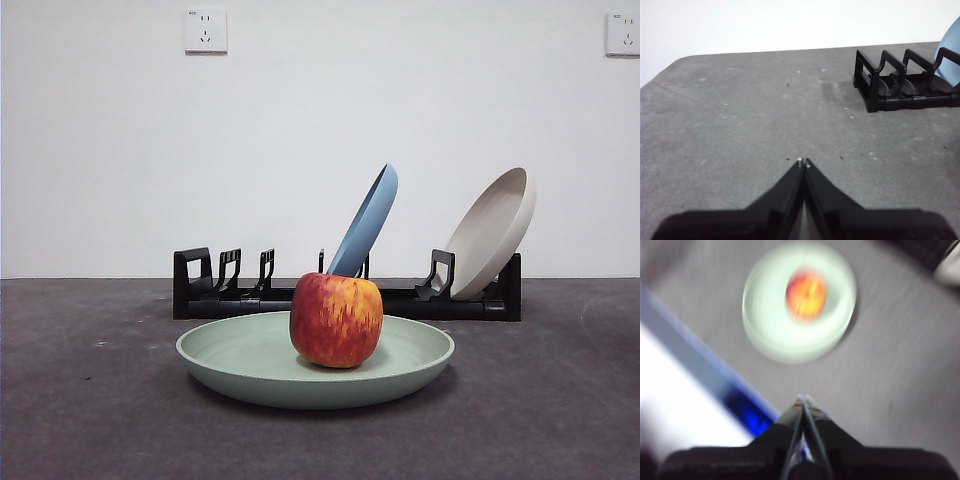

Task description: Take the green plate from the plate rack,put the plate on the table,take the apple from the table,put the apple in the plate

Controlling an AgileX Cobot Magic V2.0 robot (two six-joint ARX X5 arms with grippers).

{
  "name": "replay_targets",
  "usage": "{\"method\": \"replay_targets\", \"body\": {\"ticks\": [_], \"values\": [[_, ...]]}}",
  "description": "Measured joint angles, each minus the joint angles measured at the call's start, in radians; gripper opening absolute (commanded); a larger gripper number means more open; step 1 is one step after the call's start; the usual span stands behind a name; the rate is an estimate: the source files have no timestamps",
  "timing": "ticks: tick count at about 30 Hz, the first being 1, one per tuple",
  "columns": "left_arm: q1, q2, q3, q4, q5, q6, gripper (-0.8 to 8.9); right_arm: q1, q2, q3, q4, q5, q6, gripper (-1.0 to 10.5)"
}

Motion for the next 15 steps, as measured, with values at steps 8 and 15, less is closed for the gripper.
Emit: {"method": "replay_targets", "body": {"ticks": [8,15], "values": [[0.000,0.000,0.000,0.000,0.000,0.000,-0.03,-0.305,-0.254,-0.195,0.459,-0.179,0.013,0.0],[0.000,0.000,0.000,0.000,0.000,0.000,-0.03,-0.465,-0.498,-0.545,0.734,-0.175,0.019,0.0]]}}
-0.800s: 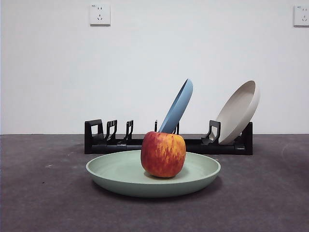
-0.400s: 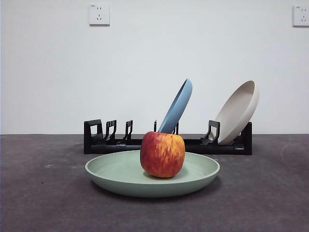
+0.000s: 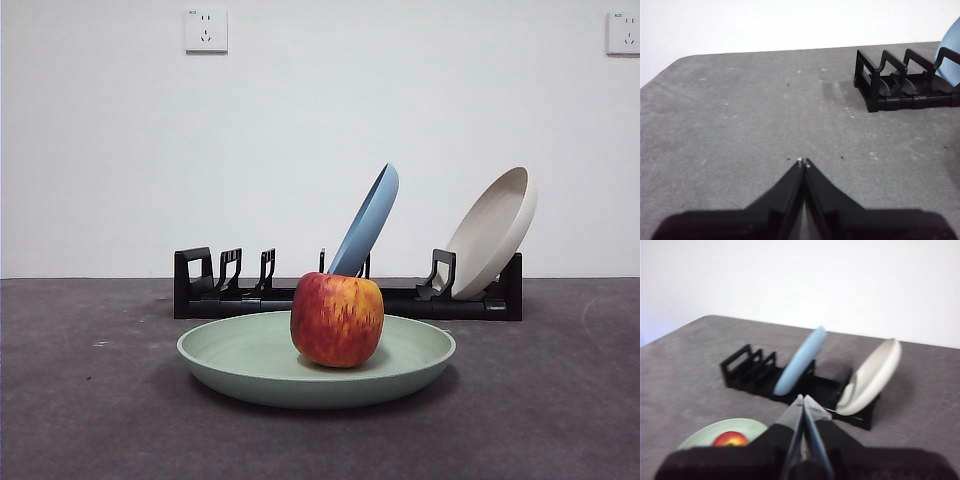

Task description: Take the green plate from the plate rack,put the plate on the table,take the apple from the table,put the apple in the plate

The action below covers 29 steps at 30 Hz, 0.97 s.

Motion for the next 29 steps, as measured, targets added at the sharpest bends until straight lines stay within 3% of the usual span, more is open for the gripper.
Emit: {"method": "replay_targets", "body": {"ticks": [8,13,21,29], "values": [[0.000,0.000,0.000,0.000,0.000,0.000,-0.03,-0.029,-0.220,-0.396,0.310,0.016,0.036,0.0],[0.000,0.000,0.000,0.000,0.000,0.000,-0.03,-0.033,-0.299,-0.544,0.315,0.078,0.050,0.0],[0.000,0.000,0.000,0.000,0.000,0.000,-0.03,-0.038,-0.401,-0.696,0.316,0.078,0.069,0.0],[0.000,0.000,0.000,0.000,0.000,0.000,-0.03,-0.039,-0.424,-0.722,0.310,0.084,0.090,0.0]]}}
